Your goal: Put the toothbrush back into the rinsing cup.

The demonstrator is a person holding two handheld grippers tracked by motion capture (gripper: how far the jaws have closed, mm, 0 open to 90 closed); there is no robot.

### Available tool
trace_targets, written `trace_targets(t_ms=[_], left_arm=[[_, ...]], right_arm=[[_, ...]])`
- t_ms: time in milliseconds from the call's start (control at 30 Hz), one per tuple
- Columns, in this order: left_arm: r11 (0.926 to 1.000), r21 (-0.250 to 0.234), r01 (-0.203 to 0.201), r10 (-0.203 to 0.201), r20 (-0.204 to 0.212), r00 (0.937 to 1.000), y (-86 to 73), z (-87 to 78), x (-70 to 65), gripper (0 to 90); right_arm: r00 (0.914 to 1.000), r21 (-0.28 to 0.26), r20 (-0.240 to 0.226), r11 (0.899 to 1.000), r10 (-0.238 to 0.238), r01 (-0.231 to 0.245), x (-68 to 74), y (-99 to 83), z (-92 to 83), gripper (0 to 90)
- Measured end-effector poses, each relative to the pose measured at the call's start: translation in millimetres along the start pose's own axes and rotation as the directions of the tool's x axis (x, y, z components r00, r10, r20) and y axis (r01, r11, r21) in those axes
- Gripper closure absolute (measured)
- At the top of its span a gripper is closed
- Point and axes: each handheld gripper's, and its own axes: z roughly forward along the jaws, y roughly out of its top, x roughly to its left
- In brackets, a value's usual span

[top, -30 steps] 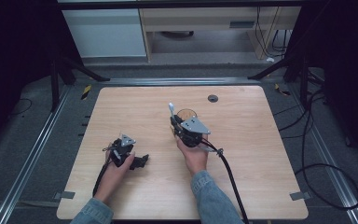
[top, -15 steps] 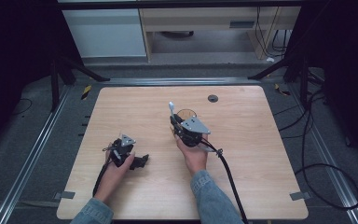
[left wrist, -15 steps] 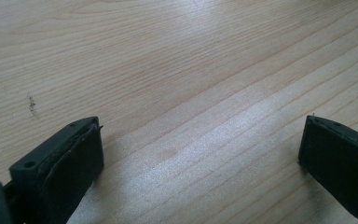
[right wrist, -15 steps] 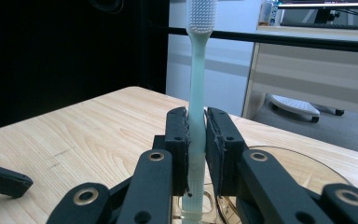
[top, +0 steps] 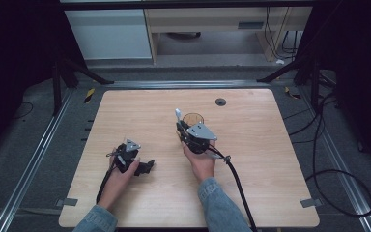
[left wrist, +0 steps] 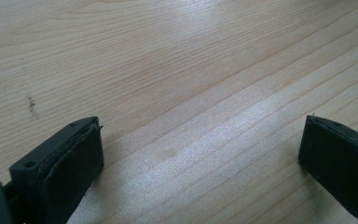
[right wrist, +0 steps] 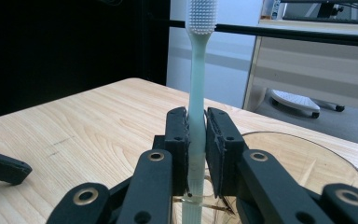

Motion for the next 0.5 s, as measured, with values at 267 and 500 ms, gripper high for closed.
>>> trace_targets(t_ms=[267,500], left_arm=[[1.0000,0.000,-0.001,0.001,0.000,1.0000,0.1,0.0,0.0,0.0],[1.0000,-0.002,0.001,-0.001,-0.001,1.0000,0.1,0.2,-0.3,0.0]], right_arm=[[0.9997,0.023,-0.004,0.999,-0.024,0.024,0.2,0.1,1.4,79.3],[0.9994,0.037,-0.008,0.999,-0.034,0.034,0.5,-0.2,2.0,79.1]])
